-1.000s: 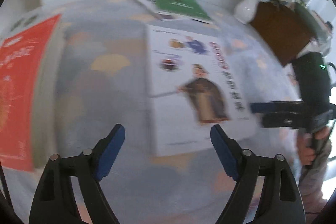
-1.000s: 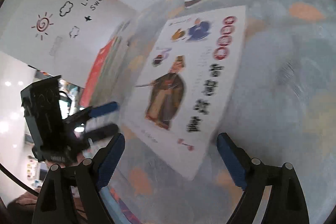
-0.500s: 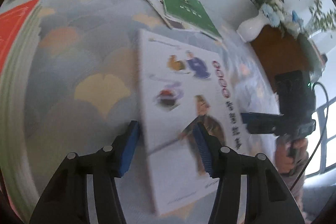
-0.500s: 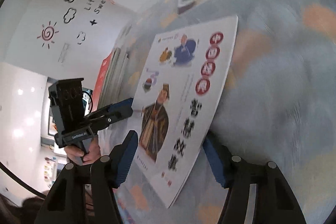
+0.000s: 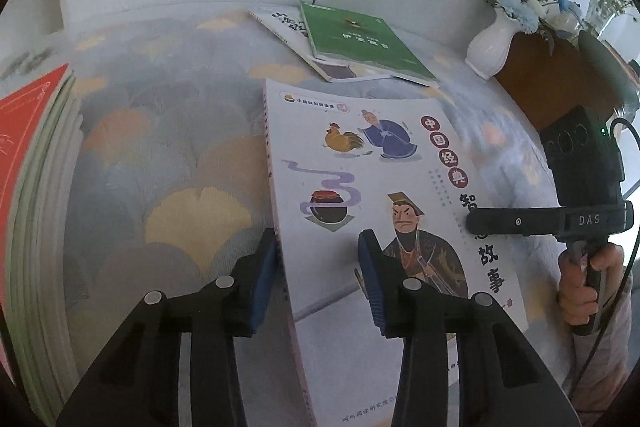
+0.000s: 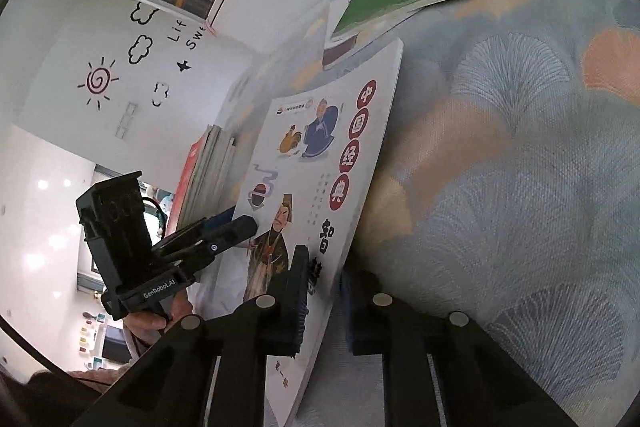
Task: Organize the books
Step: 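Close both grippers on the white book edge and lift it upright, then carry the upright white book onto the book stack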
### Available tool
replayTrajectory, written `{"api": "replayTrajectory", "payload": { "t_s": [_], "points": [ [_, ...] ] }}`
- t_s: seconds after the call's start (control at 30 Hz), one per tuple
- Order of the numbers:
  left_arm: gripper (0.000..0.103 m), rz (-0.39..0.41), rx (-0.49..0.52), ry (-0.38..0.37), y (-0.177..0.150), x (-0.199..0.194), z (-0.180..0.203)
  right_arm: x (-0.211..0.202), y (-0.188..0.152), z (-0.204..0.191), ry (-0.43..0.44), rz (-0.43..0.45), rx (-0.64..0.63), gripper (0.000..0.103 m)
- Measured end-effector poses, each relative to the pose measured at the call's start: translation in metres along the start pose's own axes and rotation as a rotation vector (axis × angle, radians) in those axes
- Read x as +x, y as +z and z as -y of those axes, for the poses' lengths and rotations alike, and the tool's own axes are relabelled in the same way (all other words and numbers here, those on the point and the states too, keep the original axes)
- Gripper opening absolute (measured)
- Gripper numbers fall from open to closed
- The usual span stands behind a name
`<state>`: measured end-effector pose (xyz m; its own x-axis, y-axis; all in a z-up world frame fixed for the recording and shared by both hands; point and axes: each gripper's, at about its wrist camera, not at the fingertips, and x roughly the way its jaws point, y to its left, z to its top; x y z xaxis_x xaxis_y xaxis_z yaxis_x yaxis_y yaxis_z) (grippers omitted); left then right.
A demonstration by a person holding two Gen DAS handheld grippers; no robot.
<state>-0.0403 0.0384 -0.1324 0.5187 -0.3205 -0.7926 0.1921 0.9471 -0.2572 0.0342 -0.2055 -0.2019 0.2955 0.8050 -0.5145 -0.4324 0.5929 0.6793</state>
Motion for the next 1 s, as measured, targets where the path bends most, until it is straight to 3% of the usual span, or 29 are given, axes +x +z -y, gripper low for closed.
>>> {"api": "replayTrajectory", "payload": {
  "t_s": [0.5,0.63,0.73,0.87,1.0],
  "points": [
    [0.040,0.012,0.018,0.016,-0.002,-0.001,0.004,-0.002,-0.008,-0.010,-0.032,0.042,-0.011,0.013],
    [0.041,-0.043,0.041,0.038,-0.001,-0.003,0.012,-0.001,-0.008,-0.018,-0.076,0.031,0.014,0.017],
    [0.041,-0.059,0.021,0.044,-0.001,-0.010,0.014,-0.004,-0.012,-0.047,-0.129,0.004,-0.022,0.020],
    [0.041,-0.032,0.040,0.070,0.000,-0.027,0.018,-0.013,-0.015,-0.082,-0.130,0.035,-0.104,0.020],
    [0.041,0.006,0.026,0.044,0.004,-0.051,0.015,-0.024,-0.018,-0.102,-0.112,0.068,-0.125,0.020]
  ]
}}
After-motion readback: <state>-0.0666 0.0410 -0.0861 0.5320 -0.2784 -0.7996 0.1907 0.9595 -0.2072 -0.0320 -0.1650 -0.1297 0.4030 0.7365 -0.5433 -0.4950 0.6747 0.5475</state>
